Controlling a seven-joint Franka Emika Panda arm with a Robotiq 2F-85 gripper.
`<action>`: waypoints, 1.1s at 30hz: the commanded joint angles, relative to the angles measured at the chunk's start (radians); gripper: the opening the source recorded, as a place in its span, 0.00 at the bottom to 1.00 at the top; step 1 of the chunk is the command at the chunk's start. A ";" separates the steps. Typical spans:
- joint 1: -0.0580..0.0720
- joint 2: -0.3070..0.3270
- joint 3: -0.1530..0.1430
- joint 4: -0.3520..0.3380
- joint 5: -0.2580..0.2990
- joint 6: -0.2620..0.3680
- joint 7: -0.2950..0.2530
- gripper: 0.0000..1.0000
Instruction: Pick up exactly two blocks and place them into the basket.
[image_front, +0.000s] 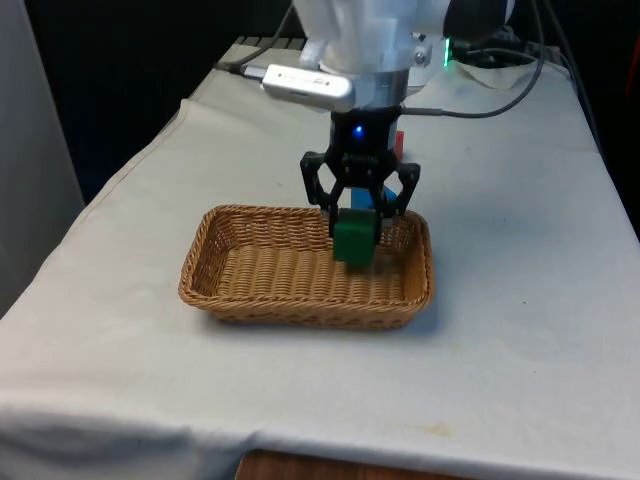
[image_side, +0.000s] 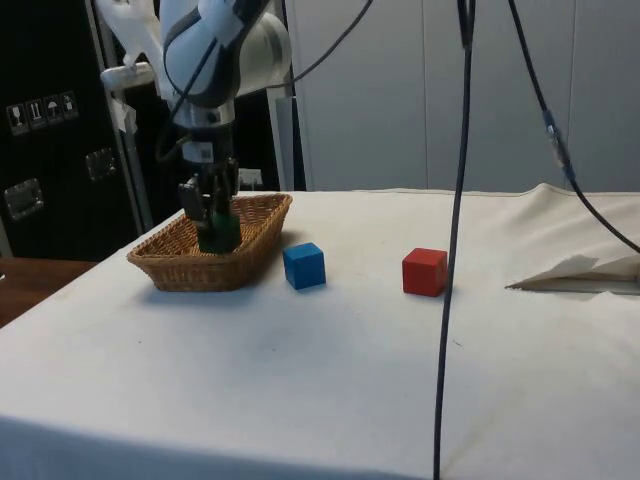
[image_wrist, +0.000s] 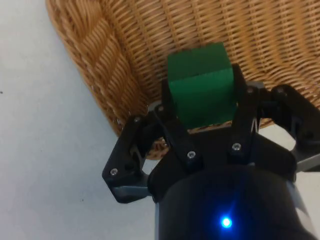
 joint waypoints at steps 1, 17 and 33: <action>-0.006 -0.002 0.007 0.003 0.008 -0.001 -0.010 0.00; -0.007 0.000 -0.003 0.016 0.006 -0.012 -0.016 0.00; -0.009 -0.002 -0.007 0.022 0.011 -0.016 -0.022 1.00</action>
